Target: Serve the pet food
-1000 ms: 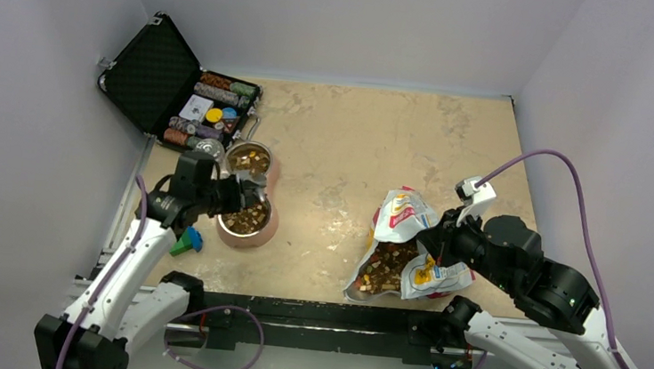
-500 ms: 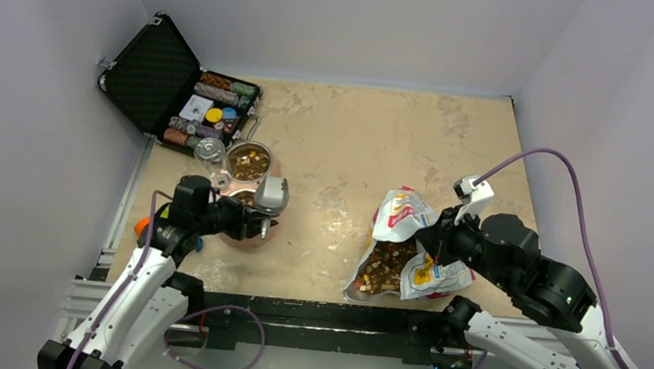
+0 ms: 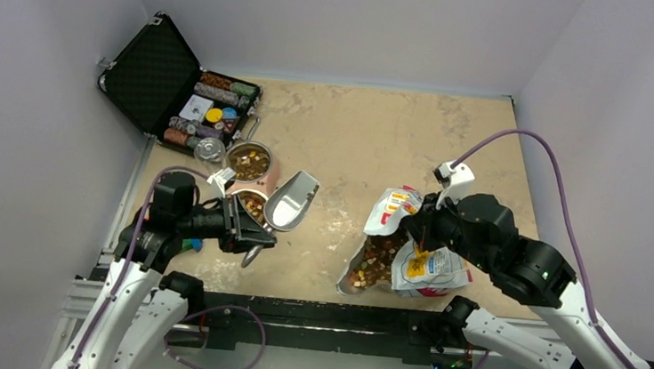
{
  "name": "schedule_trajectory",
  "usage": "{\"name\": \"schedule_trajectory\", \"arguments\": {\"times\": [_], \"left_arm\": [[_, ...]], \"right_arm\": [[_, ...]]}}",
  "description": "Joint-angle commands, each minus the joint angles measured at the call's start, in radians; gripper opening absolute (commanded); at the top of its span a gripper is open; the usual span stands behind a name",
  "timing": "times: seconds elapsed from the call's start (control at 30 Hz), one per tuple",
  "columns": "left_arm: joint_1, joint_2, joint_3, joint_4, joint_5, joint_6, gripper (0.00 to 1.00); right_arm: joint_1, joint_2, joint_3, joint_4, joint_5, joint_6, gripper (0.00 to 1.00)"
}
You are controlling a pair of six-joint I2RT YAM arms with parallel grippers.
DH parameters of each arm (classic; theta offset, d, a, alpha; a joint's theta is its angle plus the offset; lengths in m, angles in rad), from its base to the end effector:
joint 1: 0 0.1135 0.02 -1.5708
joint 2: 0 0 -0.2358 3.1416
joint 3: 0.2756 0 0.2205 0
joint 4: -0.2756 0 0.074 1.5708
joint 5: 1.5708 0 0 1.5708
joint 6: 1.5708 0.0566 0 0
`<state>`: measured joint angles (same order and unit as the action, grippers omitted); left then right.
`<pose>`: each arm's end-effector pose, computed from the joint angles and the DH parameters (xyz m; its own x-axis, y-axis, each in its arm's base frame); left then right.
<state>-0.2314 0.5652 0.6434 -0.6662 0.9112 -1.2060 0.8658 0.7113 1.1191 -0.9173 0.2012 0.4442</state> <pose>0.1047 -0.0706 0.2559 -0.9218 -0.3709 0.1127 -0.2259 0.2778 -0.9337 0.0899 0.0882 0.3435 -0.5575 -0.0054 -0.8302 -0.4359 0.8530 0.2871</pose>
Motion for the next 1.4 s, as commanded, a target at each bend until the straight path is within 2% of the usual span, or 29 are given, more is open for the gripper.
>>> {"name": "schedule_trajectory", "arguments": {"times": [0.0,0.1,0.2,0.33,0.47,0.73,0.9,1.03,1.2,1.37], "left_arm": [[0.001,0.07,0.174,-0.191,0.129,0.317,0.0],[-0.001,0.147,0.297,-0.389,0.142,0.466,0.0],[-0.033,0.199,0.353,-0.468,0.131,0.521,0.0],[-0.139,0.24,0.344,-0.393,0.112,0.429,0.0],[-0.291,0.304,0.335,-0.292,0.074,0.328,0.0],[-0.338,0.434,0.387,-0.306,0.047,0.34,0.0],[-0.379,0.566,0.41,-0.265,0.015,0.28,0.0],[-0.464,0.724,0.5,-0.321,-0.039,0.239,0.0],[-0.478,0.885,0.54,-0.351,-0.073,0.053,0.0],[-0.532,1.085,0.806,-0.601,-0.241,-0.069,0.0]], "right_arm": [[-0.002,0.05,0.084,0.204,0.087,-0.023,0.0],[-0.002,0.098,0.114,0.223,0.086,-0.041,0.0],[-0.001,0.135,0.141,0.251,0.08,-0.07,0.0],[-0.002,0.176,0.159,0.284,0.067,-0.111,0.0],[-0.002,0.194,0.186,0.287,0.054,-0.119,0.0],[-0.002,0.142,0.111,0.346,-0.051,-0.128,0.0],[-0.001,0.15,0.111,0.347,-0.117,-0.157,0.0],[-0.001,0.133,0.071,0.368,-0.153,-0.154,0.0],[-0.001,0.14,0.072,0.375,-0.141,-0.174,0.0],[-0.002,0.17,0.109,0.35,-0.106,-0.193,0.0]]}}
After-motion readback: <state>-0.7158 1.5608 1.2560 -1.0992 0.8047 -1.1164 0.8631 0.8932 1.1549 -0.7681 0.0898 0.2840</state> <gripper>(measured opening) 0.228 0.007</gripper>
